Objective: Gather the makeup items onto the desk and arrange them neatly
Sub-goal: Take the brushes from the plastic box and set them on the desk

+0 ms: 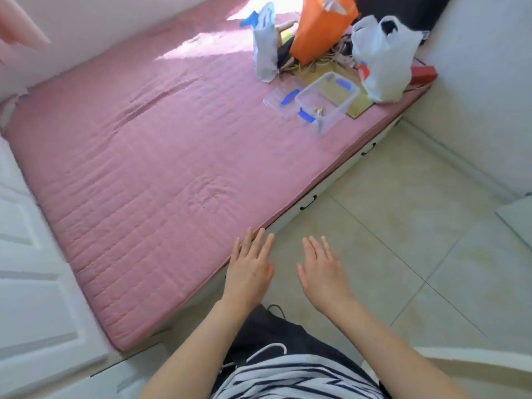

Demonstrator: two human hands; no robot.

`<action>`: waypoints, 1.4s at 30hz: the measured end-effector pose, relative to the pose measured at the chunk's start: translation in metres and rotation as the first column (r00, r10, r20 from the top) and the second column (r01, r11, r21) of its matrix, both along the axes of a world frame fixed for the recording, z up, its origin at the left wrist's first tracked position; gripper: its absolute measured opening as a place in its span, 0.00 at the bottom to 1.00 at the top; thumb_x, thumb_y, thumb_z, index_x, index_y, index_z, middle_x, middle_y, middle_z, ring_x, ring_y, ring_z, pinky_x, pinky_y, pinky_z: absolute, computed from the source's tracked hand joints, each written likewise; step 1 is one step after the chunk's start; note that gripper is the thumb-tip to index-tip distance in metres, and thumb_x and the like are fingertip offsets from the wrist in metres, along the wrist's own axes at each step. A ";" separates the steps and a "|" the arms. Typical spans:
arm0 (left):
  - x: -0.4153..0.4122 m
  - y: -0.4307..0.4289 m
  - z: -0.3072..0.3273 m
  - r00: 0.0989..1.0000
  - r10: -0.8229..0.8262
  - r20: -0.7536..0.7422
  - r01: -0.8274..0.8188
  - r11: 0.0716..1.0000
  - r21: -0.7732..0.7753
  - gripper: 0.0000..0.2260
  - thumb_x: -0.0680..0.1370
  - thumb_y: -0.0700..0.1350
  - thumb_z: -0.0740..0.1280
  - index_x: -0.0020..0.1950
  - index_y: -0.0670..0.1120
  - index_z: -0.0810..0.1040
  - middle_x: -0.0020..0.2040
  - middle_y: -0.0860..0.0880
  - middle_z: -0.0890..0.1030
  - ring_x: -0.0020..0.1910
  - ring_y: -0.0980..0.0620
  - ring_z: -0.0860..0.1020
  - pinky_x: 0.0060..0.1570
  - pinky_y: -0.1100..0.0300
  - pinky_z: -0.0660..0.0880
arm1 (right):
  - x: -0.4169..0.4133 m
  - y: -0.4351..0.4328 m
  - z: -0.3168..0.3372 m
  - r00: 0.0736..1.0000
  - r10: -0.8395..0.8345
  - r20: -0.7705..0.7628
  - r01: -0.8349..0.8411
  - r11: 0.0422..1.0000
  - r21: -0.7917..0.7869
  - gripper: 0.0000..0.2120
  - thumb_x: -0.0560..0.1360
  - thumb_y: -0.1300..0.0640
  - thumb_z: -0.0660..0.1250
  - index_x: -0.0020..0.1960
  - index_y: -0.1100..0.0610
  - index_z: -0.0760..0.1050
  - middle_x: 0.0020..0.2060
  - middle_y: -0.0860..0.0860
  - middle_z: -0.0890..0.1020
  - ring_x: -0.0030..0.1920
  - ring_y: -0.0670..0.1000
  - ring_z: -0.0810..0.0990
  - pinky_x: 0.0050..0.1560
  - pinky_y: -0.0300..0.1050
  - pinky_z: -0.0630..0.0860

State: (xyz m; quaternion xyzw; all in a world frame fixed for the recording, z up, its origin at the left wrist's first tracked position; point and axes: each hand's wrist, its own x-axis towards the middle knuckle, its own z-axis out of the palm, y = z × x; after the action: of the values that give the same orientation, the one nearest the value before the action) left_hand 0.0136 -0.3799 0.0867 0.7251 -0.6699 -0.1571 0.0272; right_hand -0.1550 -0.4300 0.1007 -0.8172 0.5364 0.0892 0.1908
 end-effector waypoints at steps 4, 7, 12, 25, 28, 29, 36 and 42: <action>-0.016 -0.044 0.006 0.994 -0.111 -0.025 0.110 0.993 -0.037 0.25 0.79 0.45 0.61 0.76 0.46 0.62 0.76 0.47 0.63 0.77 0.44 0.55 0.75 0.46 0.55 | -0.027 -0.023 0.003 0.978 -0.208 0.018 0.208 0.978 0.001 0.30 0.81 0.47 0.53 0.77 0.60 0.50 0.76 0.56 0.57 0.77 0.58 0.49 0.76 0.52 0.53; -0.023 -0.078 0.007 0.981 -0.189 -0.051 0.183 0.978 -0.104 0.22 0.78 0.44 0.64 0.73 0.44 0.68 0.73 0.46 0.68 0.75 0.43 0.60 0.71 0.45 0.62 | -0.044 -0.042 0.003 0.949 -0.315 0.014 0.314 0.949 0.011 0.30 0.81 0.47 0.52 0.77 0.60 0.49 0.76 0.56 0.56 0.77 0.58 0.49 0.76 0.52 0.52; -0.035 -0.150 0.010 0.954 -0.298 -0.040 0.293 0.951 -0.095 0.23 0.79 0.44 0.63 0.75 0.45 0.65 0.75 0.47 0.66 0.76 0.44 0.57 0.75 0.47 0.56 | -0.065 -0.080 0.007 0.891 -0.454 0.018 0.453 0.891 0.009 0.30 0.81 0.47 0.52 0.77 0.60 0.49 0.76 0.56 0.56 0.77 0.58 0.48 0.76 0.52 0.51; -0.076 -0.348 0.018 0.833 -0.552 -0.037 0.549 0.833 -0.074 0.22 0.82 0.45 0.57 0.77 0.47 0.60 0.77 0.49 0.61 0.78 0.48 0.52 0.76 0.51 0.51 | -0.093 -0.214 0.005 0.740 -0.671 0.044 0.672 0.740 -0.007 0.29 0.82 0.47 0.51 0.77 0.59 0.49 0.77 0.55 0.55 0.77 0.58 0.47 0.76 0.51 0.48; -0.094 -0.377 0.016 0.820 -0.571 -0.050 0.567 0.821 -0.070 0.22 0.81 0.44 0.58 0.76 0.46 0.62 0.76 0.49 0.64 0.77 0.46 0.55 0.76 0.51 0.52 | -0.105 -0.242 0.004 0.725 -0.687 0.051 0.688 0.725 -0.019 0.29 0.81 0.47 0.52 0.77 0.60 0.51 0.76 0.56 0.56 0.77 0.58 0.48 0.76 0.51 0.50; -0.101 -0.386 0.015 0.816 -0.575 -0.057 0.571 0.818 -0.072 0.22 0.81 0.43 0.59 0.75 0.46 0.64 0.75 0.48 0.65 0.77 0.46 0.57 0.75 0.50 0.54 | -0.110 -0.252 0.003 0.720 -0.692 0.054 0.693 0.720 -0.021 0.29 0.81 0.48 0.52 0.77 0.60 0.51 0.76 0.56 0.56 0.77 0.58 0.49 0.76 0.51 0.50; -0.151 -0.452 0.005 0.832 -0.551 -0.064 0.549 0.835 -0.044 0.22 0.81 0.44 0.60 0.75 0.45 0.65 0.74 0.47 0.67 0.76 0.45 0.58 0.74 0.48 0.58 | -0.166 -0.325 -0.006 0.739 -0.672 0.040 0.673 0.739 -0.022 0.28 0.82 0.47 0.51 0.77 0.59 0.50 0.77 0.56 0.55 0.77 0.58 0.48 0.76 0.52 0.50; -0.208 -0.506 0.005 0.906 -0.419 -0.059 0.418 0.908 -0.036 0.20 0.81 0.44 0.60 0.73 0.44 0.66 0.73 0.47 0.68 0.75 0.45 0.60 0.73 0.49 0.60 | -0.232 -0.402 -0.002 0.838 -0.546 0.021 0.546 0.838 -0.003 0.28 0.82 0.48 0.51 0.77 0.59 0.49 0.77 0.56 0.55 0.77 0.59 0.47 0.76 0.52 0.51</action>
State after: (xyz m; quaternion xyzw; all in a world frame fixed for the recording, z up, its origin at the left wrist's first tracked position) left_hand -0.1945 -0.8859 0.0921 0.5588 -0.8103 -0.1753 0.0230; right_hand -0.3872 -0.8321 0.0992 -0.6324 0.7455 0.0211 0.2095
